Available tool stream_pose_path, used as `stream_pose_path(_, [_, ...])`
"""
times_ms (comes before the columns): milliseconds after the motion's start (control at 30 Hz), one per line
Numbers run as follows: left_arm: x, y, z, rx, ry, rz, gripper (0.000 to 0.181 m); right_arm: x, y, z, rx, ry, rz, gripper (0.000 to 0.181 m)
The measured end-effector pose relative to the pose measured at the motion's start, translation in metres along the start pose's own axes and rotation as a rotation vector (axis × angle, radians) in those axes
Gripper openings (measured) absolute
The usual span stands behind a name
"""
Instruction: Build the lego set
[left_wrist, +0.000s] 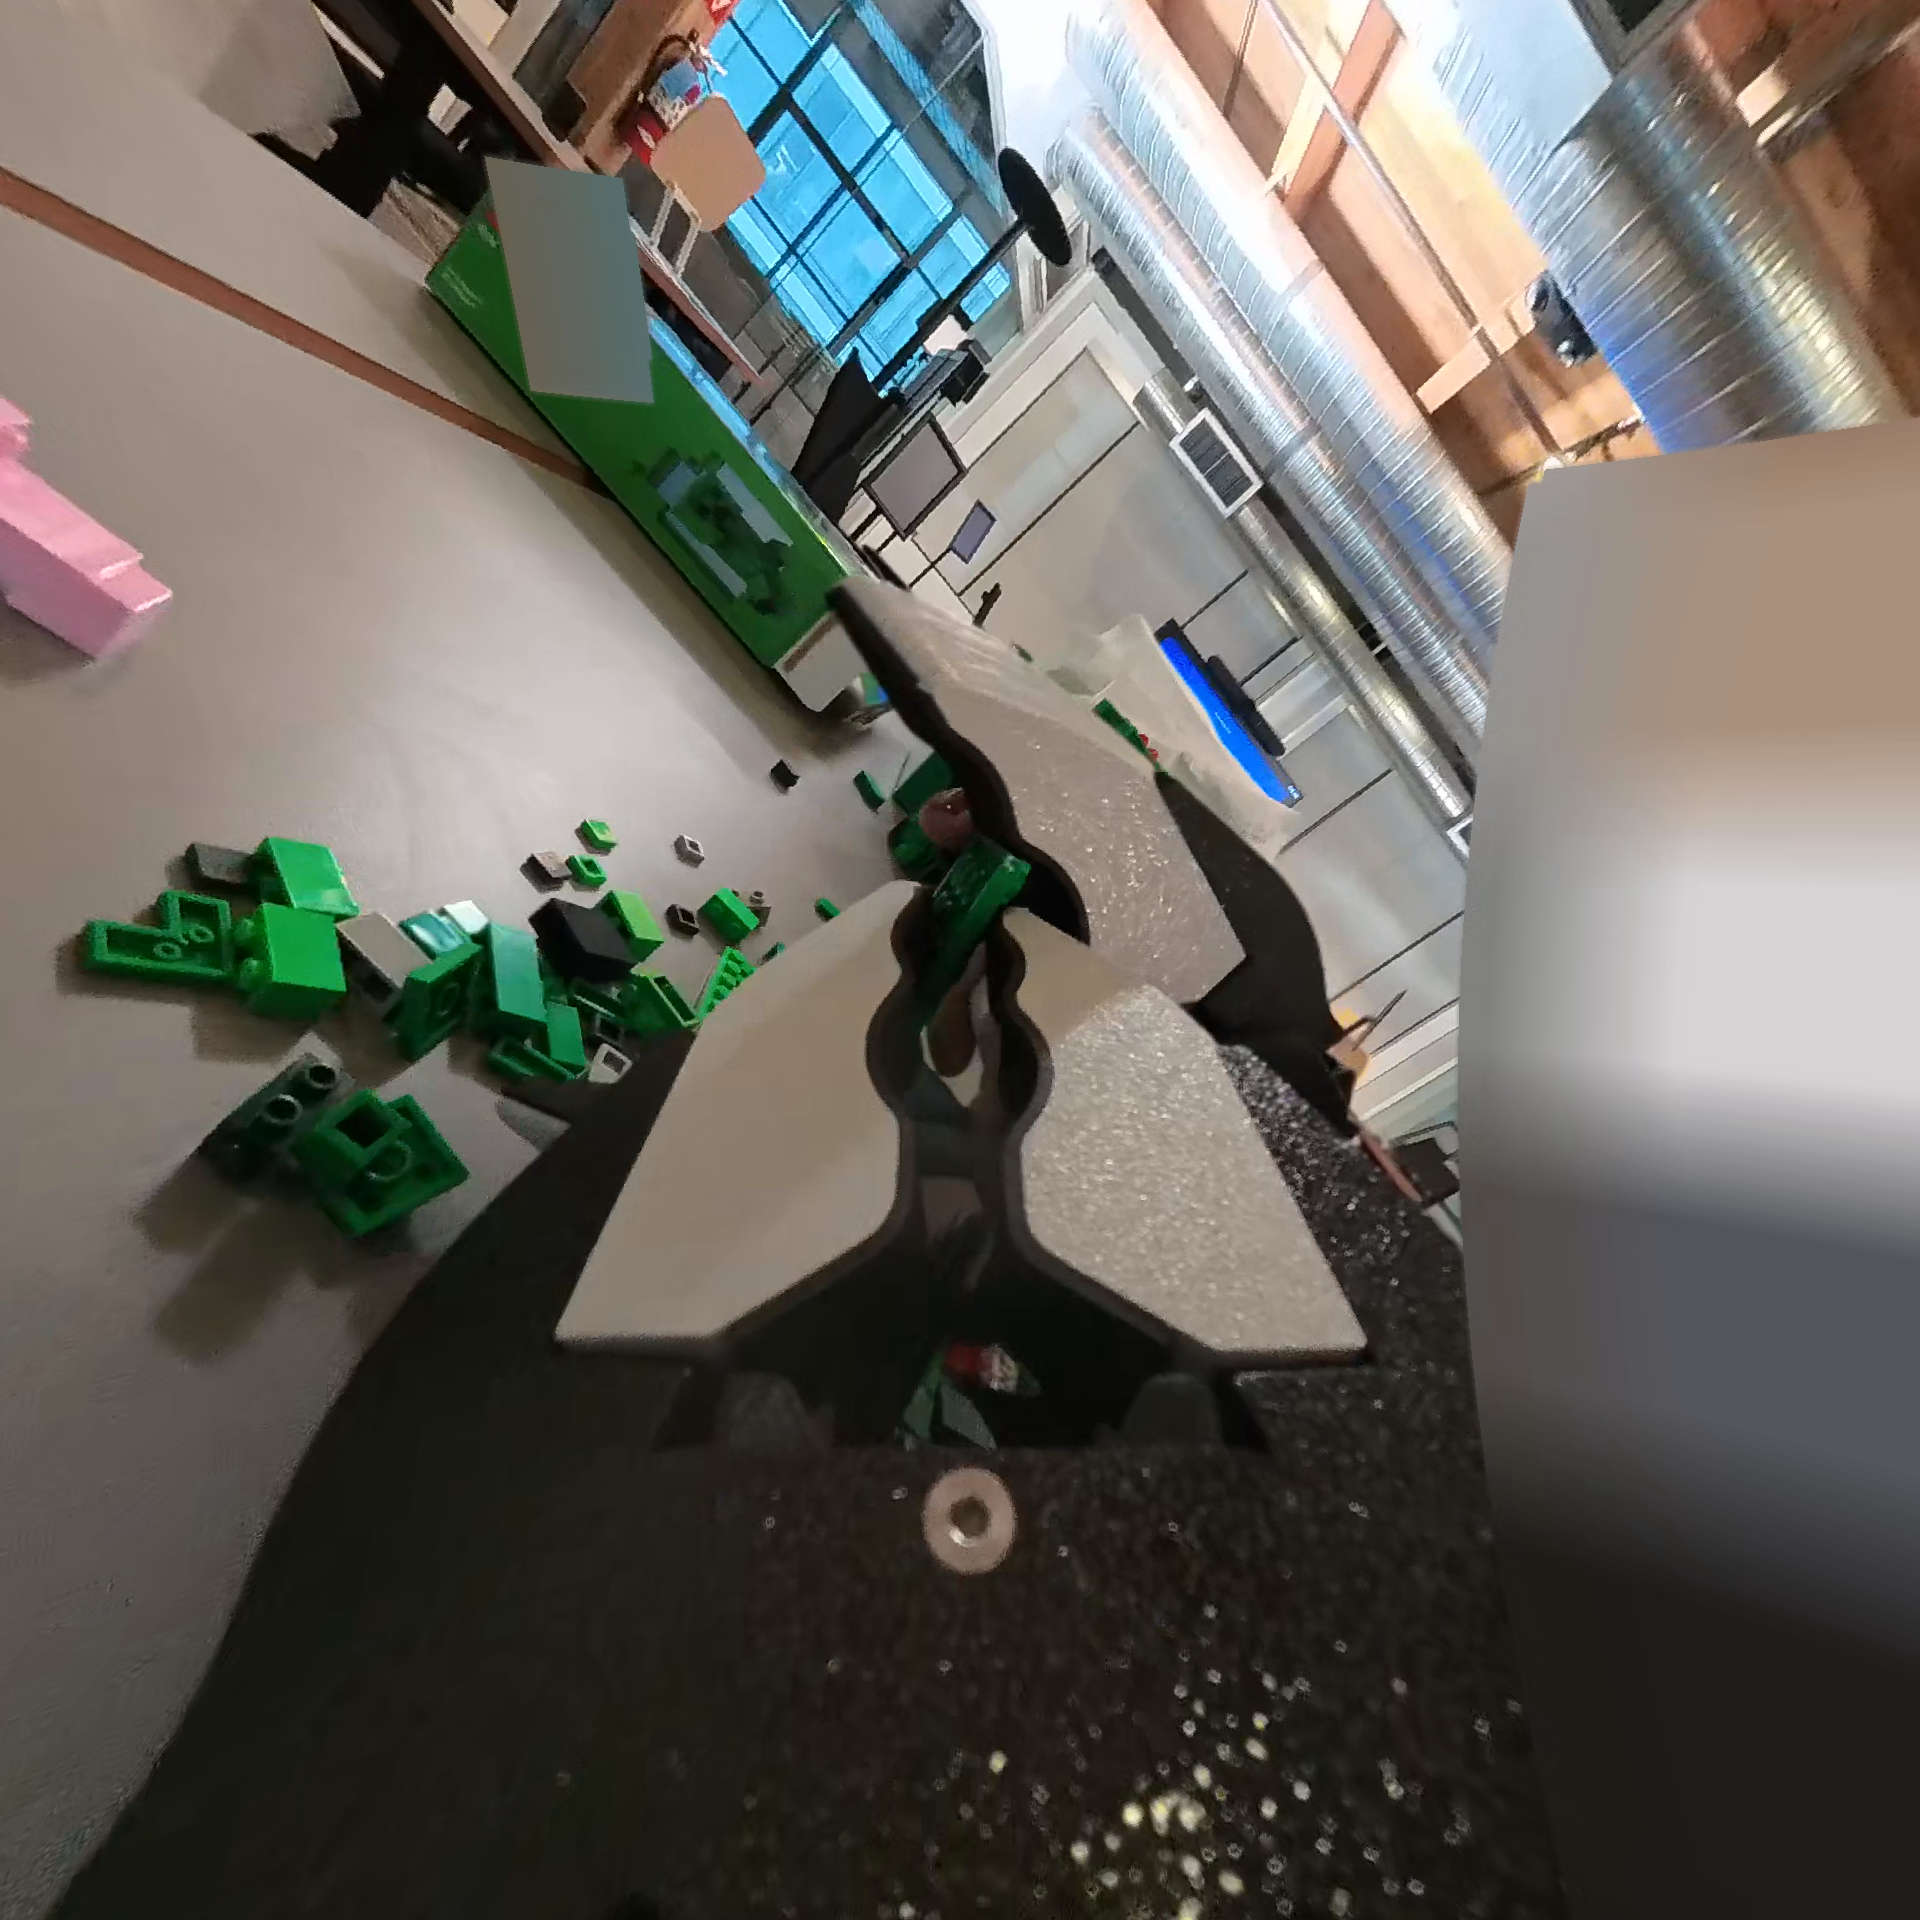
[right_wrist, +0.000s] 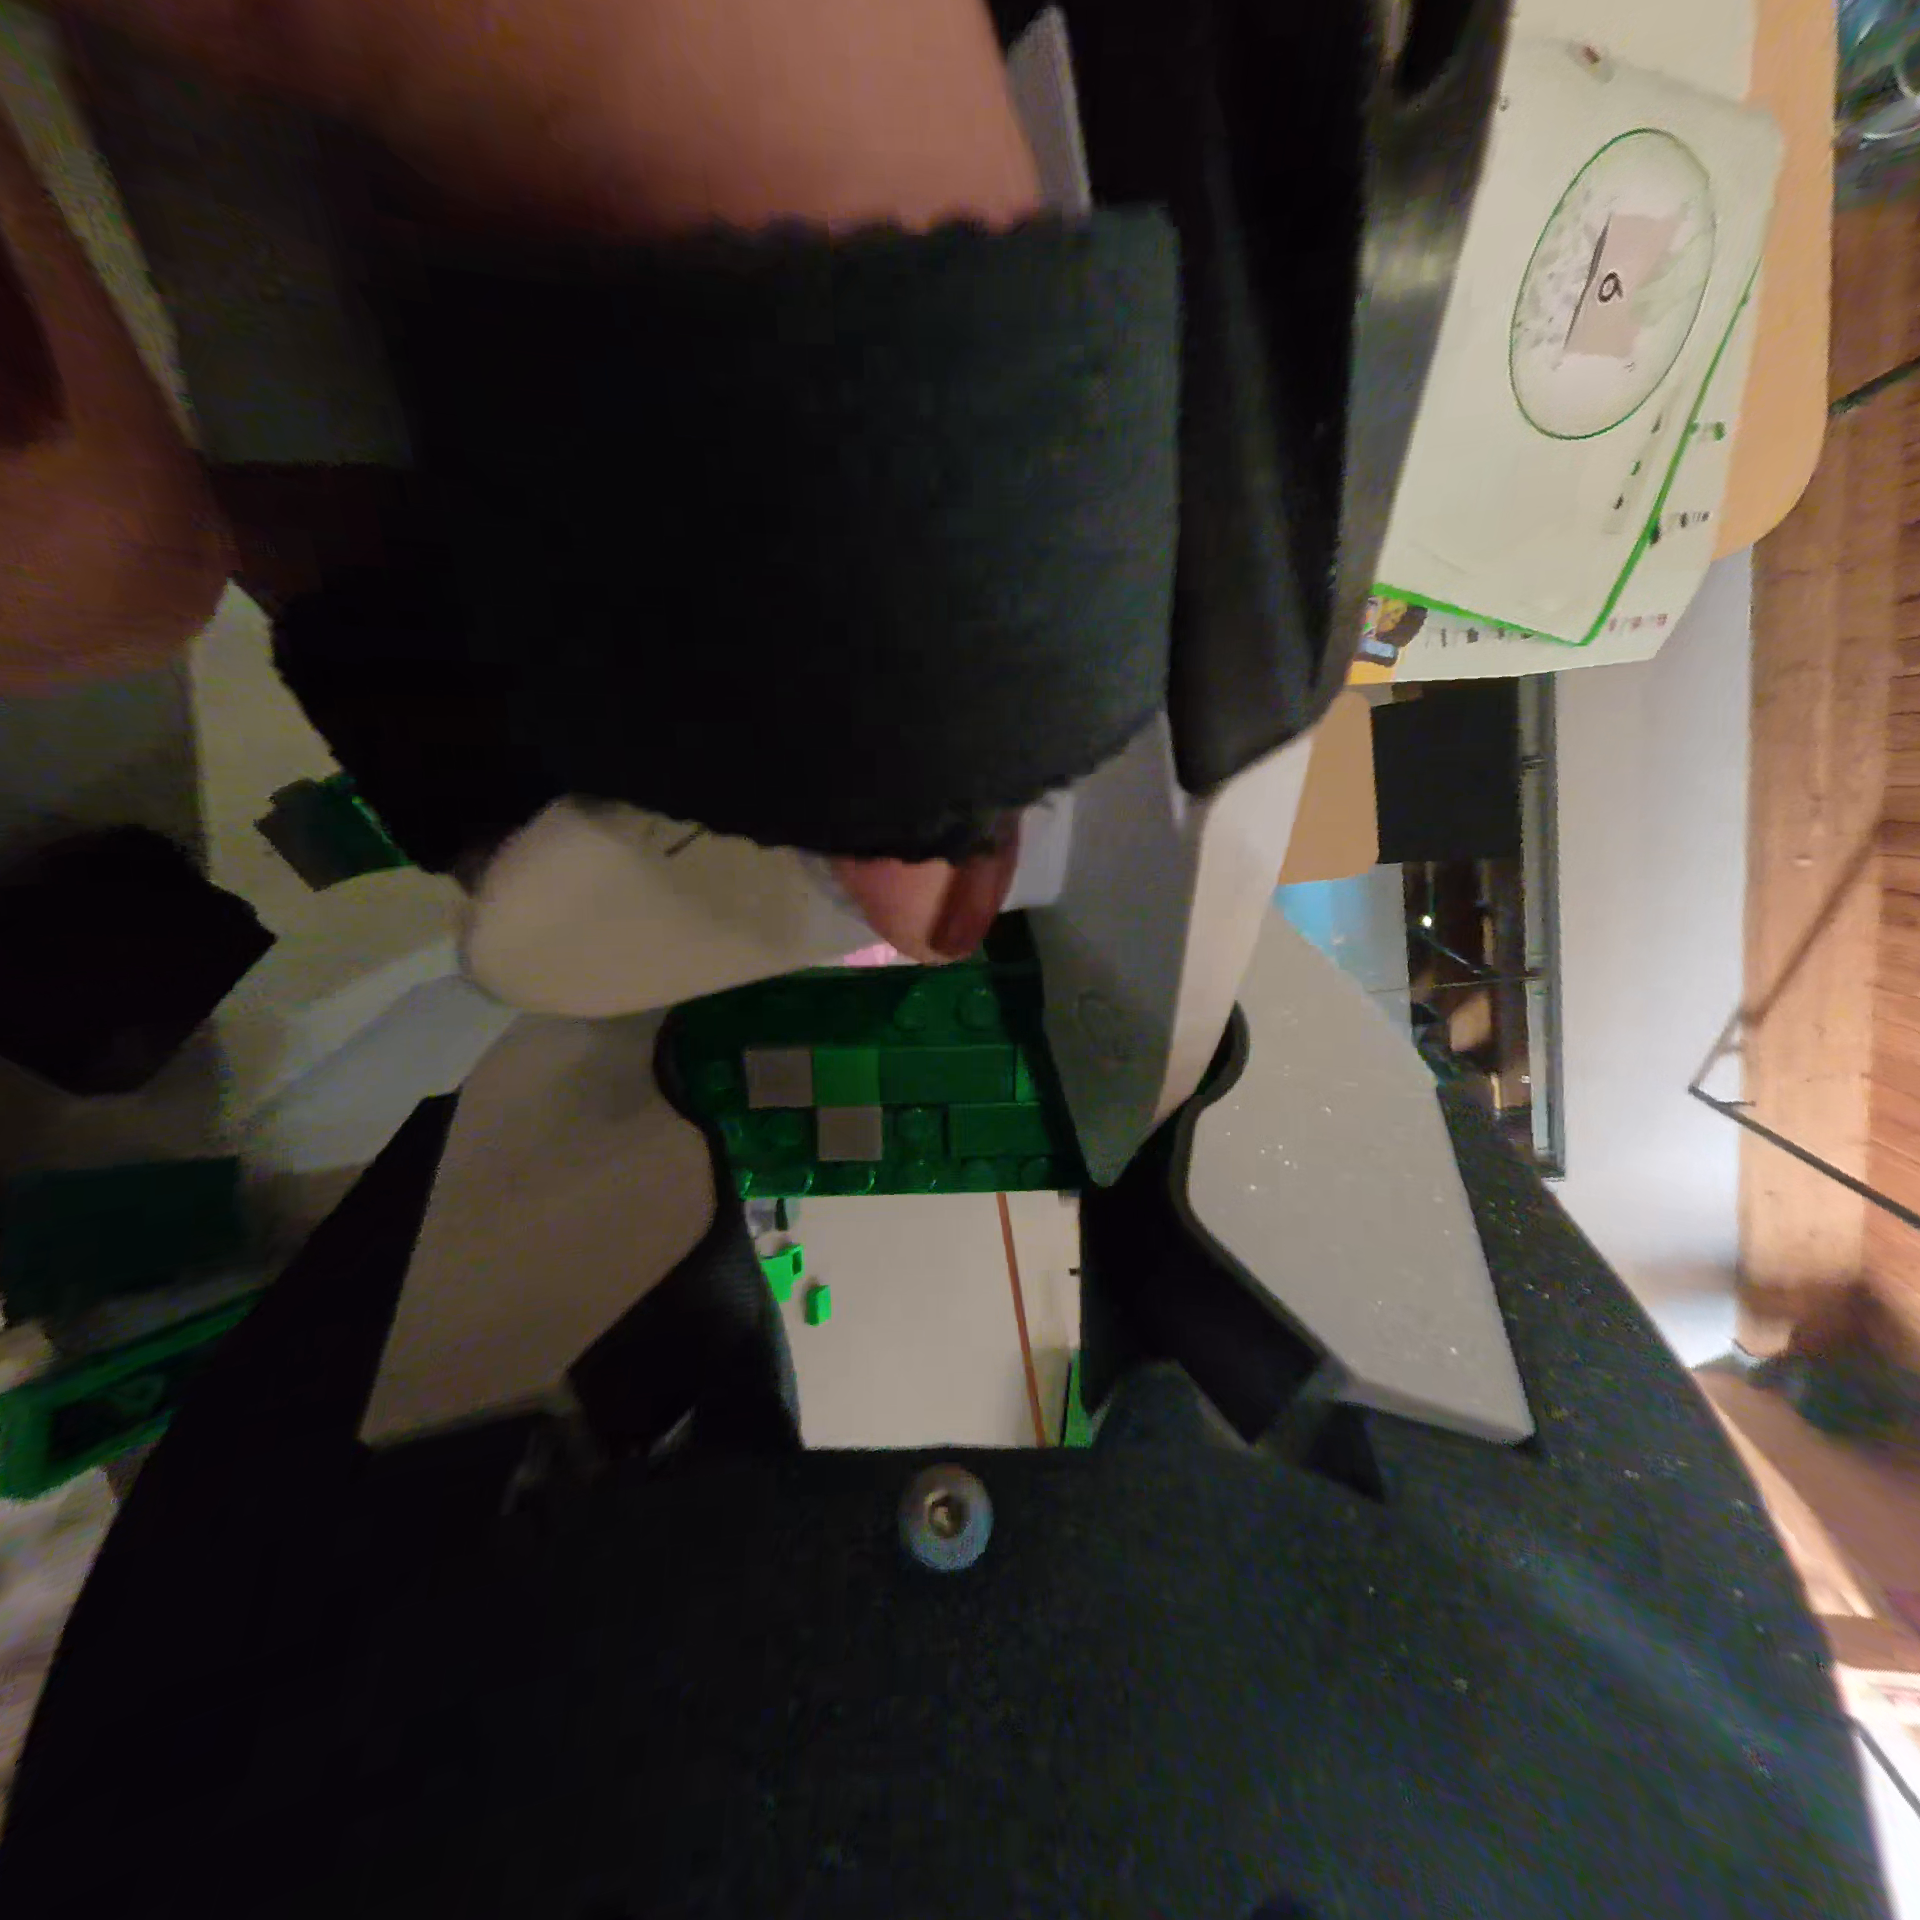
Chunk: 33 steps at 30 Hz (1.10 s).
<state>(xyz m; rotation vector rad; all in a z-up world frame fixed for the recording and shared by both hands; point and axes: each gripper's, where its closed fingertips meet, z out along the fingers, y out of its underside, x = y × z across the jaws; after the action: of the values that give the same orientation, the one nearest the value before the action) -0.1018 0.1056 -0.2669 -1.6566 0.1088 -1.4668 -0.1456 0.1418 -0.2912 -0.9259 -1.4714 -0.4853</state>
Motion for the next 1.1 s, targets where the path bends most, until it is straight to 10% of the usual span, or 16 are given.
stream_pose_path(333, [0.001,-0.002,0.0,0.033,0.046,-0.118,0.01,0.003,0.0,0.001,0.005,0.048,-0.047,0.092])
stream_pose_path(567, [-0.001,0.011,-0.004,-0.206,-0.068,0.359,0.014,-0.014,-0.009,-0.005,0.096,-0.134,0.128,0.093])
stream_pose_path(1100, [-0.019,0.035,-0.001,-0.374,-0.21,0.427,0.006,-0.028,-0.02,-0.016,0.224,-0.344,0.354,0.093])
